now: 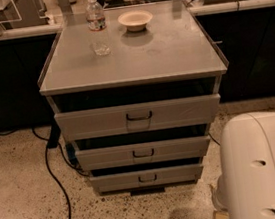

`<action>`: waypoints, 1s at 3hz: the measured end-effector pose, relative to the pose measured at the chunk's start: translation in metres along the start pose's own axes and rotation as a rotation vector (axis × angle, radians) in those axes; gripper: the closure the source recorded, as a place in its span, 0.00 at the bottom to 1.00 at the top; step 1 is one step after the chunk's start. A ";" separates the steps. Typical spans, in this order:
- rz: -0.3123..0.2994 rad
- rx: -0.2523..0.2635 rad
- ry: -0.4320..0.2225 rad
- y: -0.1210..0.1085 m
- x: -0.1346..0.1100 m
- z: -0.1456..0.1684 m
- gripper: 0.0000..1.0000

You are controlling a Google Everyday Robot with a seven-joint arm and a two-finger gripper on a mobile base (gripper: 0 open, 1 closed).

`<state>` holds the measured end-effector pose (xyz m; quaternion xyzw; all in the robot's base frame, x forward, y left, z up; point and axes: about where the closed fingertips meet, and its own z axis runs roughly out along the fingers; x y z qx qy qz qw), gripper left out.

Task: Open bottom drawer

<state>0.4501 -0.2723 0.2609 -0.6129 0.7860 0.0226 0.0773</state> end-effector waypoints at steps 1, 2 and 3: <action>0.061 0.026 -0.012 -0.021 0.028 -0.004 0.00; 0.151 0.033 -0.055 -0.031 0.060 0.006 0.00; 0.176 0.070 -0.061 -0.051 0.072 0.000 0.00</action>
Offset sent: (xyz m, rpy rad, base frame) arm 0.0296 -0.1232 -0.0265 0.1258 -0.0573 -0.2971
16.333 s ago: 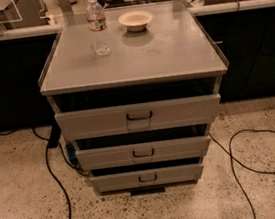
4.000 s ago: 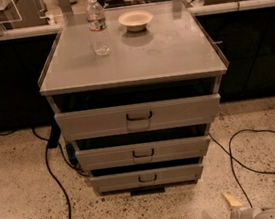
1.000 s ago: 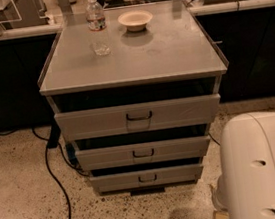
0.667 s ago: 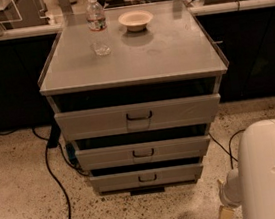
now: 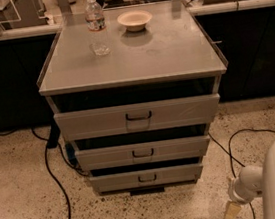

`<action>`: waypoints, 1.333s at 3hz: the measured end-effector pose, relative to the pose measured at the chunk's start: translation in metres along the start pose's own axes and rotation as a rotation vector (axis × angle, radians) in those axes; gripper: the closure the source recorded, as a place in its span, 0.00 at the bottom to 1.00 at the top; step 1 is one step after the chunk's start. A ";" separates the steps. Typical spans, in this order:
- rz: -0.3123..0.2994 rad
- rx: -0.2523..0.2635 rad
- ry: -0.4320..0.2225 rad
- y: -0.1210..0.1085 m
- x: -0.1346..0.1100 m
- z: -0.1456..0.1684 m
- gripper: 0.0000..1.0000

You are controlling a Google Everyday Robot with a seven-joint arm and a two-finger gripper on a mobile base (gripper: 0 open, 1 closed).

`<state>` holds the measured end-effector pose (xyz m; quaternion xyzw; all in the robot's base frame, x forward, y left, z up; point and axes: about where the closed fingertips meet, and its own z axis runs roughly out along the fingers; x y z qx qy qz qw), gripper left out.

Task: Open bottom drawer

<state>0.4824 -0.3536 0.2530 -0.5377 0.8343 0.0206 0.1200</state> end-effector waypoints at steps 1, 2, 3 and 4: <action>-0.001 -0.002 0.000 0.001 0.000 0.001 0.00; 0.026 -0.032 0.001 -0.005 0.008 0.004 0.00; 0.038 -0.116 -0.005 0.002 0.025 0.025 0.00; 0.006 -0.177 -0.010 0.009 0.029 0.045 0.00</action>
Offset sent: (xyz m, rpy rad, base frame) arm 0.0103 -0.0286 -0.0093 0.0439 0.0901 -0.0592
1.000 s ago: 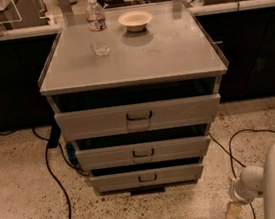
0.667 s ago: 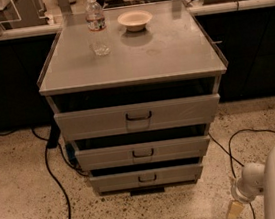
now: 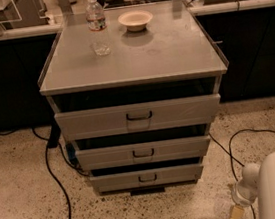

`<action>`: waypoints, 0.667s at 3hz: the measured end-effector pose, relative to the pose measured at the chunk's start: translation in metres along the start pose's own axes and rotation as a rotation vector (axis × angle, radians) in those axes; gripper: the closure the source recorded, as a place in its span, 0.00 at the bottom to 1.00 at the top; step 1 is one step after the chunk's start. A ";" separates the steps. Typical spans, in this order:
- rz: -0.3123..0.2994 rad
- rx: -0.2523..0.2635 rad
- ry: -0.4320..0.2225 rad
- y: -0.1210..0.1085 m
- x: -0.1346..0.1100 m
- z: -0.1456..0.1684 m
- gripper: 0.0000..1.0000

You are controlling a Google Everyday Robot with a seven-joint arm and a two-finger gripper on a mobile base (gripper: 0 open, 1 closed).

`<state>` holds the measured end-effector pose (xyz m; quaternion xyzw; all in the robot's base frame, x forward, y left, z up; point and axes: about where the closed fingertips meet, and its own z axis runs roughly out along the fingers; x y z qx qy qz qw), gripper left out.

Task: Open bottom drawer

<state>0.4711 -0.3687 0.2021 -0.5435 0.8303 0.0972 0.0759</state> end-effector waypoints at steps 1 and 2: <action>0.000 0.000 0.000 0.000 0.000 0.000 0.00; -0.090 -0.002 0.038 0.006 -0.004 0.001 0.00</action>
Offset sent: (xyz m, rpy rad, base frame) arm -0.0050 0.0145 0.0049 -0.1013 -0.0234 0.2457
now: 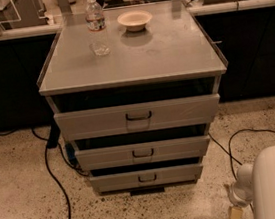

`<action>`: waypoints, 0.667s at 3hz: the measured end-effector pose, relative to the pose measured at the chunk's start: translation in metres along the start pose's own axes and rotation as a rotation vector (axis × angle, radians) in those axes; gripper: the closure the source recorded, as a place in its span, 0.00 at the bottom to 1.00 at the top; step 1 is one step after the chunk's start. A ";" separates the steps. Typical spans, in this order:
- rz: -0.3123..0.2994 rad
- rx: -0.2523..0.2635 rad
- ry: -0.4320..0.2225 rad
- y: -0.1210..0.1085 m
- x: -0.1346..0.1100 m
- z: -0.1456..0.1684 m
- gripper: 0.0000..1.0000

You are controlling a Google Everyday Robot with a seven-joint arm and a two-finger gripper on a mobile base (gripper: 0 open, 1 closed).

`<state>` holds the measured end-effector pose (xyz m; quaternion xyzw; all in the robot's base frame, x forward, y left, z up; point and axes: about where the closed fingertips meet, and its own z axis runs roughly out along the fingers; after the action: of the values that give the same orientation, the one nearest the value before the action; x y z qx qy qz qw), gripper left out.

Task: Open bottom drawer

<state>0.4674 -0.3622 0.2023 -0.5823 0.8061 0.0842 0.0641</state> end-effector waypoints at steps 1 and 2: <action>-0.140 0.008 0.046 0.008 -0.007 0.001 0.00; -0.263 0.019 0.090 0.017 -0.011 0.002 0.00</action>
Offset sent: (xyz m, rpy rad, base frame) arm -0.0164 0.0212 0.0055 -0.1490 -0.0783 0.3992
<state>0.4552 -0.3466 0.2037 -0.6856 0.7254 0.0414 0.0439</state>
